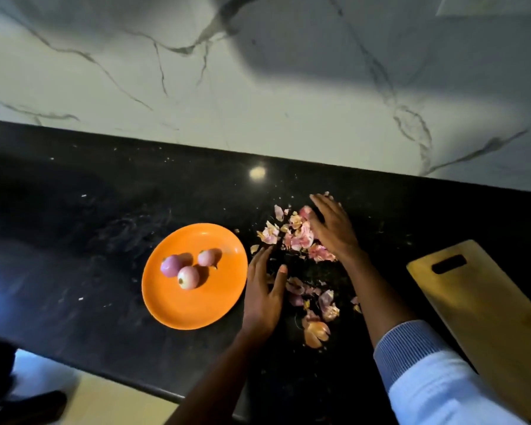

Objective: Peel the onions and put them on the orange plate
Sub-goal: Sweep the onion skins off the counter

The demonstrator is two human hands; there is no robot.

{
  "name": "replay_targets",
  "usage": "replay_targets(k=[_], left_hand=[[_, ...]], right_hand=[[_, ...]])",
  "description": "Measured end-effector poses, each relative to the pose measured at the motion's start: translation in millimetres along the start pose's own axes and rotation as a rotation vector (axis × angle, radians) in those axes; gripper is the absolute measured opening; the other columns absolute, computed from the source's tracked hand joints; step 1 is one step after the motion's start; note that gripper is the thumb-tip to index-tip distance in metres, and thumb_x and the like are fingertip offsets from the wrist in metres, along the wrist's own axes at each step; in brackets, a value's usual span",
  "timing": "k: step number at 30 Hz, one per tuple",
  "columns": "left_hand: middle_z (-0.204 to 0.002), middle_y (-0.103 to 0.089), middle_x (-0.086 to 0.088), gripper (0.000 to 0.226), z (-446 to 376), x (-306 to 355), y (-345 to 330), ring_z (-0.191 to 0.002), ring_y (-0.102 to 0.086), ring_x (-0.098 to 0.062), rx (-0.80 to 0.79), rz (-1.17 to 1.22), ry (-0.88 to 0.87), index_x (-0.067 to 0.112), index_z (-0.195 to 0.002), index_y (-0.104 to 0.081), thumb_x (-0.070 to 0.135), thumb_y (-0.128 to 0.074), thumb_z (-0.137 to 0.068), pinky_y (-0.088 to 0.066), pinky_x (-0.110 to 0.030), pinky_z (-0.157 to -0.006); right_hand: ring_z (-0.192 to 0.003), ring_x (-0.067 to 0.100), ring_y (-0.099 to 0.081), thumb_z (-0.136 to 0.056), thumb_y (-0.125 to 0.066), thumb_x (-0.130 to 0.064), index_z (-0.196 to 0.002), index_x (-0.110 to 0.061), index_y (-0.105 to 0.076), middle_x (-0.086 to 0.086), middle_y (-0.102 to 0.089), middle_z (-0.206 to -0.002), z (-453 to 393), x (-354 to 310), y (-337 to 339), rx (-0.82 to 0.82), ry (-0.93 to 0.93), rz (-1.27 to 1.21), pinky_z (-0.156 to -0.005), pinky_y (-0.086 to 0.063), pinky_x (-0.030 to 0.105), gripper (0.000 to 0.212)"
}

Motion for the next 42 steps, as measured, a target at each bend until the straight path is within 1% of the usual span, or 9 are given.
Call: replay_targets(k=[3, 9, 12, 15, 21, 26, 31, 36, 42], left_hand=[[-0.157, -0.032, 0.012, 0.050, -13, 2, -6, -0.149, -0.022, -0.005, 0.029, -0.011, -0.021, 0.030, -0.149, -0.040, 0.038, -0.052, -0.102, -0.021, -0.030, -0.122], [-0.156, -0.036, 0.008, 0.056, -41, 3, -7, -0.146, -0.029, -0.002, 0.092, 0.025, -0.082, 0.023, -0.150, -0.041, 0.043, -0.052, -0.099, -0.025, -0.023, -0.120], [-0.154, -0.039, 0.009, 0.053, -53, 6, -6, -0.142, -0.031, 0.005, 0.099, 0.037, -0.107, 0.024, -0.149, -0.044, 0.045, -0.052, -0.101, -0.023, -0.006, -0.112], [-0.153, -0.039, 0.012, 0.053, -57, 7, -7, -0.139, -0.031, 0.009, 0.105, 0.053, -0.102, 0.027, -0.148, -0.044, 0.045, -0.051, -0.099, -0.024, -0.001, -0.106], [-0.147, -0.048, 0.013, 0.052, -57, -5, -4, -0.136, -0.047, -0.008, 0.164, 0.156, -0.091, 0.033, -0.145, -0.046, 0.050, -0.052, -0.096, -0.042, -0.041, -0.112], [-0.152, -0.043, 0.010, 0.055, -56, 0, -2, -0.141, -0.039, -0.004, 0.212, 0.192, -0.125, 0.024, -0.148, -0.043, 0.040, -0.053, -0.097, -0.038, -0.025, -0.112], [-0.153, -0.043, 0.011, 0.054, -56, -1, -5, -0.141, -0.037, 0.000, 0.144, 0.128, -0.060, 0.026, -0.150, -0.042, 0.045, -0.048, -0.099, -0.034, -0.034, -0.117], [-0.144, -0.053, 0.013, 0.050, -52, 3, -12, -0.134, -0.045, 0.003, 0.028, 0.127, -0.046, 0.030, -0.144, -0.050, 0.050, -0.046, -0.099, -0.039, -0.034, -0.114], [-0.132, -0.063, 0.016, 0.036, -39, 18, -27, -0.126, -0.054, 0.003, -0.037, 0.200, -0.024, 0.029, -0.135, -0.061, 0.038, -0.046, -0.103, -0.045, -0.037, -0.110]], right_hand=[[-0.154, 0.015, -0.014, -0.102, -0.033, -0.059, -0.153, -0.036, -0.037, -0.009, -0.028, -0.164, -2, -19, -12, -0.089, 0.116, 0.013, -0.125, -0.016, 0.048, 0.056], [-0.134, 0.007, -0.050, -0.104, -0.046, -0.045, -0.133, -0.023, -0.064, -0.004, -0.057, -0.144, 21, -41, -26, -0.260, 0.167, -0.305, -0.111, -0.041, 0.026, 0.041], [-0.123, 0.002, -0.058, -0.103, -0.041, -0.049, -0.126, -0.026, -0.068, -0.012, -0.064, -0.132, -1, -28, 14, -0.040, 0.145, -0.473, -0.104, -0.047, 0.024, 0.043], [-0.140, 0.013, -0.044, -0.105, -0.038, -0.049, -0.138, -0.025, -0.059, -0.007, -0.056, -0.145, -44, 2, 44, 0.139, 0.054, -0.339, -0.117, -0.035, 0.035, 0.047], [-0.148, 0.014, -0.031, -0.105, -0.034, -0.054, -0.140, -0.028, -0.057, -0.003, -0.045, -0.155, -58, -42, -18, -0.240, 0.156, -0.182, -0.121, -0.026, 0.043, 0.049], [-0.142, 0.017, -0.043, -0.104, -0.038, -0.054, -0.133, -0.025, -0.065, 0.002, -0.050, -0.152, -29, -78, -49, -0.457, 0.186, -0.166, -0.119, -0.032, 0.042, 0.049], [-0.115, 0.008, -0.064, -0.098, -0.042, -0.065, -0.116, -0.028, -0.073, -0.005, -0.072, -0.119, 13, -58, -35, -0.567, 0.087, -0.276, -0.107, -0.048, 0.042, 0.051], [-0.135, -0.001, -0.047, -0.103, -0.030, -0.059, -0.128, -0.038, -0.067, -0.013, -0.058, -0.142, 41, -21, 8, -0.155, 0.040, -0.507, -0.115, -0.039, 0.036, 0.049], [-0.130, 0.005, -0.052, -0.105, -0.033, -0.054, -0.136, -0.034, -0.059, -0.011, -0.058, -0.139, 93, -18, -21, -0.183, -0.042, -0.419, -0.109, -0.044, 0.031, 0.045]])
Point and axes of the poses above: each hand's wrist, its own z-axis away from the middle knuckle, its own y-axis out of the back of the hand, x = y × z, the point moved 6 cm from there along -z, towards the middle knuckle
